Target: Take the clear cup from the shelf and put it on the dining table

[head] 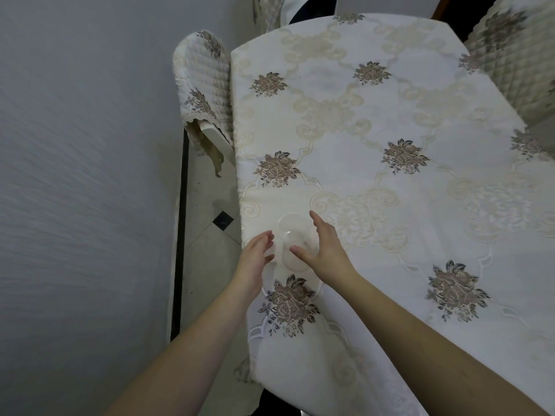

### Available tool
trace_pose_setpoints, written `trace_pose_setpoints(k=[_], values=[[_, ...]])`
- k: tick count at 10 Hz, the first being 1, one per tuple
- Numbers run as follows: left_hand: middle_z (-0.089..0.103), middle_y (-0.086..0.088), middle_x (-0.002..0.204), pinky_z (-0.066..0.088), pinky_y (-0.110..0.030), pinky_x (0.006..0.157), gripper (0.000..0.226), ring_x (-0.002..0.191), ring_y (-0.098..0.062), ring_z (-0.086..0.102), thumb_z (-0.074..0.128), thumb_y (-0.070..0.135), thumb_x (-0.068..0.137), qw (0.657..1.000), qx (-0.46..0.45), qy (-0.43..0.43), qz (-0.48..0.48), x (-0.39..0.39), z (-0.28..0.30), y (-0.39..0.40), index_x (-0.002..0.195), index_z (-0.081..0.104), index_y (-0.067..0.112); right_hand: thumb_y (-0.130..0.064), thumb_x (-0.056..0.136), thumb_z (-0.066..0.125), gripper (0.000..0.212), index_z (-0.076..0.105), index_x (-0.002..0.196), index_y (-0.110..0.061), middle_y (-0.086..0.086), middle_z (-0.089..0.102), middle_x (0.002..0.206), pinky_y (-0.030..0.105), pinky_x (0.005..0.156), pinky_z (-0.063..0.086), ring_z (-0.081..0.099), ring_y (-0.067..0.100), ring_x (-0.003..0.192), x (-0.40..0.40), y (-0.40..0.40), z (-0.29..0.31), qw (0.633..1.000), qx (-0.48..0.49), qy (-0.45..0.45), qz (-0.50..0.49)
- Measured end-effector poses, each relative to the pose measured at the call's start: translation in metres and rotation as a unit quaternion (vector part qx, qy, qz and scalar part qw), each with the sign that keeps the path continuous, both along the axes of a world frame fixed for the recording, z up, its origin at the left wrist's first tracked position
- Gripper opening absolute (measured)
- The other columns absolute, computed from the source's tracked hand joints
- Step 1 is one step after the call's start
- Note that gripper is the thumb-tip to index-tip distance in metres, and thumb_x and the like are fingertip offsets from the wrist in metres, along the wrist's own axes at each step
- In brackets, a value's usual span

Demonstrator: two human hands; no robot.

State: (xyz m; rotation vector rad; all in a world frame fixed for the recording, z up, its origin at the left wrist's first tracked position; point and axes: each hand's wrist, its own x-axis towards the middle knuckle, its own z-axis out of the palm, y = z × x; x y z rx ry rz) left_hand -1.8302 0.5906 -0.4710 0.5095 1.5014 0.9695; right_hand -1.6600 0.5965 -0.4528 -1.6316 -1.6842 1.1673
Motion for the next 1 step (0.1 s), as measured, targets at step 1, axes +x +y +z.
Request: trace_pose_setpoints(k=[1], values=[[0.058,0.0,0.129,0.041,-0.033,0.1,0.027,0.123,-0.017,0.051,0.044,0.021,0.101,0.986,0.034,0.14,-0.089,-0.0091,0.0077,-0.0191,0.124,0.058,0.019,-0.048,0.083,0.066,0.08,0.025,0.147,-0.027,0.005,0.033,0.146,0.032,0.106,0.03,0.033,0.018,0.133,0.0044,-0.0114,0.013,1.0,0.001,-0.023,0.009]])
